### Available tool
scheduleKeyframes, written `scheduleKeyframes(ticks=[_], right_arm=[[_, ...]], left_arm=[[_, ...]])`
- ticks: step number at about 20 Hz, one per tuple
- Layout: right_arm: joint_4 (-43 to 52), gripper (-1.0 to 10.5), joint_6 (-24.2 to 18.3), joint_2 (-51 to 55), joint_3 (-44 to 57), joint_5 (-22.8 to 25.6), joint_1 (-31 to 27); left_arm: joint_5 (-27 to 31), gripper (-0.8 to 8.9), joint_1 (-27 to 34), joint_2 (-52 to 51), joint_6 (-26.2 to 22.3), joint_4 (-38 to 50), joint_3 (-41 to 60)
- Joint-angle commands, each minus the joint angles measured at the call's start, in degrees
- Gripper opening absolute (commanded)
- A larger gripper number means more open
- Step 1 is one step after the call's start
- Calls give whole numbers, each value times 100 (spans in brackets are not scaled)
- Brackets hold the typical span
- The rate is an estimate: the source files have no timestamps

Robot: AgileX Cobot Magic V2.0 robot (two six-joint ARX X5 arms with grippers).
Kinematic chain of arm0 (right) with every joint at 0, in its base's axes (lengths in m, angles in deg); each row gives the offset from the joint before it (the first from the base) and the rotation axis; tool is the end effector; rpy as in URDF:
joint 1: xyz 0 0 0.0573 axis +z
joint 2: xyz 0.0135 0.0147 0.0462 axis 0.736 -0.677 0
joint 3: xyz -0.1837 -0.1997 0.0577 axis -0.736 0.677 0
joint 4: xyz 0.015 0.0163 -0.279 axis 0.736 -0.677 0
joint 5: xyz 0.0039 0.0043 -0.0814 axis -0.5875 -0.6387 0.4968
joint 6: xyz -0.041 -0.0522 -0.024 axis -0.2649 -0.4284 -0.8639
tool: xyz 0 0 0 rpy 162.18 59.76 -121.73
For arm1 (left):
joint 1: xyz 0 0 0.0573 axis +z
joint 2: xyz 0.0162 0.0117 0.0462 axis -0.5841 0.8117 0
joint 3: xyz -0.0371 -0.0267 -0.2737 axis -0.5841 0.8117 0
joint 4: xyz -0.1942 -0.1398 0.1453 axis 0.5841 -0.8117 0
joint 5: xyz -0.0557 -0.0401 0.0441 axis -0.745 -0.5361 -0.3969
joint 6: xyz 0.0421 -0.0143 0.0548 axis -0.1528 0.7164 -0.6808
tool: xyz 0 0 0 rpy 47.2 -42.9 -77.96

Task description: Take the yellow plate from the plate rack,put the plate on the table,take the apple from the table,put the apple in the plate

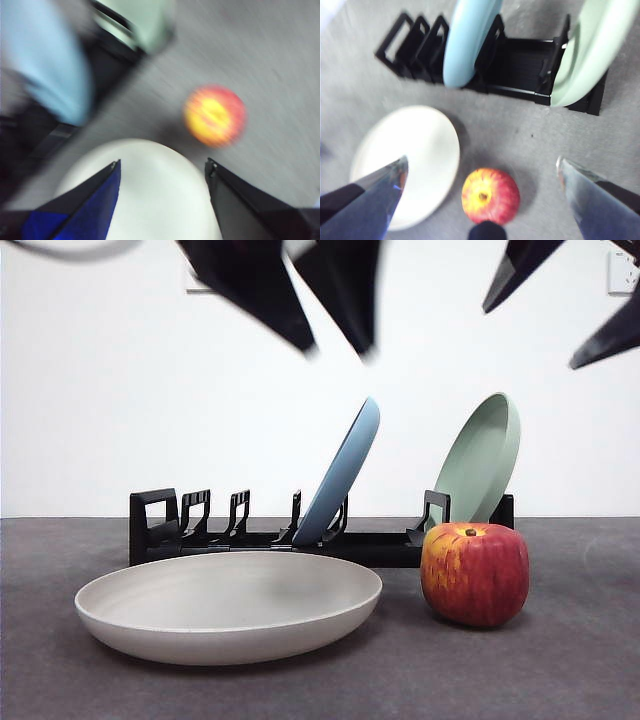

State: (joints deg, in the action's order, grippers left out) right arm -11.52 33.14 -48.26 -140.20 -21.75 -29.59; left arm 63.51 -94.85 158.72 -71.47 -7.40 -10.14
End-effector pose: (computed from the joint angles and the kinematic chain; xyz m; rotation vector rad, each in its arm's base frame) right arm 0.2361 0.0917 0.3001 0.0866 0.7257 0.5348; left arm 0.1863 -0.2732 0.2961 0.4209 0.5981 -0.6045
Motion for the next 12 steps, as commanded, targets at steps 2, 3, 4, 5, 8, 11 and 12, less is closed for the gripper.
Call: scheduleKeyframes(ticks=[2, 3, 4, 5, 8, 11, 12], right_arm=[[-439, 505, -450, -358, -306, 896, 809], [-481, 505, -479, -503, -343, 1102, 1043], [-474, 505, -535, -684, -348, 1261, 1270], [-474, 505, -555, -879, -348, 1386, 1440], [-402, 504, -586, -1589, -348, 1727, 1755], [-129, 504, -605, -2404, -348, 1884, 1825], [-42, 504, -605, -2614, -350, 1886, 1825]], left_arm=[[328, 287, 389, -1093, 61, -72, -11], [424, 285, 514, -1451, 61, -83, -11], [522, 283, 649, -1834, 61, -81, -11], [625, 283, 767, -2179, 59, -81, -11], [920, 283, 1038, -3073, 31, -118, -11], [1239, 283, 1128, -3773, 28, -254, -11], [1338, 283, 1128, -3915, 28, -323, -11]])
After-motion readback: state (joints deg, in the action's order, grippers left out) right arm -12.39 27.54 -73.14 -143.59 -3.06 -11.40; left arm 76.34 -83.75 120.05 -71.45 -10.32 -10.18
